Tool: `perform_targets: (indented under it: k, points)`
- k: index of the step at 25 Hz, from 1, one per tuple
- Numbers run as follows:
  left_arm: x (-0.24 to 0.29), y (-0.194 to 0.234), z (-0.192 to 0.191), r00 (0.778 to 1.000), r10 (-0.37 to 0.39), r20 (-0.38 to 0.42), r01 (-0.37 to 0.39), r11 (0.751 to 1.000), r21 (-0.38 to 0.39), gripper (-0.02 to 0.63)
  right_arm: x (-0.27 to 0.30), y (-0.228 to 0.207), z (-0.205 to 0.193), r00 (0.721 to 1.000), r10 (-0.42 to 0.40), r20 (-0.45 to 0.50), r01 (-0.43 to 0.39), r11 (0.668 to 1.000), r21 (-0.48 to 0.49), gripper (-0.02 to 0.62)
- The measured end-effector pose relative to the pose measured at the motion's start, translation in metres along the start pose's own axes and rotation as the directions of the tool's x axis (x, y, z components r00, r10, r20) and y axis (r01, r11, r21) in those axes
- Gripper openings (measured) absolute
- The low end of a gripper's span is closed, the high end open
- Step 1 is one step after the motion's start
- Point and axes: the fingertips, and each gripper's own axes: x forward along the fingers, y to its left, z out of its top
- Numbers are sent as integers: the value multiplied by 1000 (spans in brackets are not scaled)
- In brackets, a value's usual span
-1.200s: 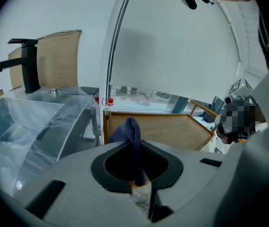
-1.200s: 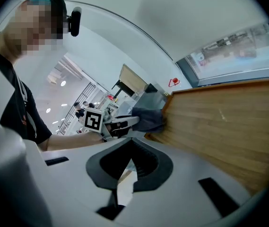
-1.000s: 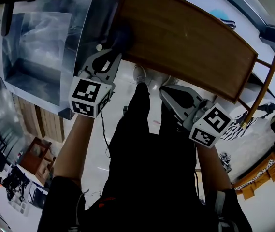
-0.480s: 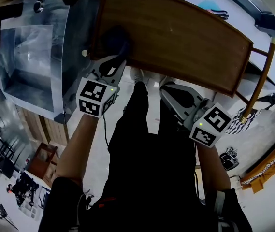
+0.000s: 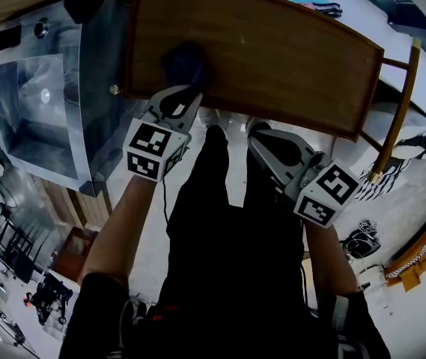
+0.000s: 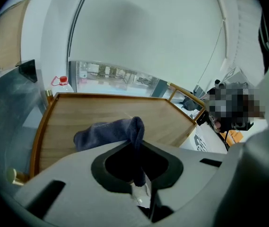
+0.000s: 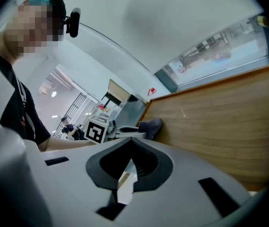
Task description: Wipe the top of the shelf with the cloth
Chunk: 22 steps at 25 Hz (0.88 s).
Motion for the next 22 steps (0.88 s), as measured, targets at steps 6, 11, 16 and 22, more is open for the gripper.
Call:
perform_targets:
  k: [6,11,16,22]
  points:
    - [23,-29,8,999,-47,-28,48,998,39,51,-26,-14,-2,999,-25,40,24,999,24,5]
    - [42,-55,16,995,-86,-47,89,994,71,52,-50,-26,-3,996,-48,79,45,998,42,5]
    - [60,-84,23,990,-124,-67,131,986,107,51,-75,-34,-5,991,-69,116,63,996,58,5]
    - [82,-124,25,979,-178,-97,191,972,139,52,-102,-46,-10,984,-92,151,81,994,78,5]
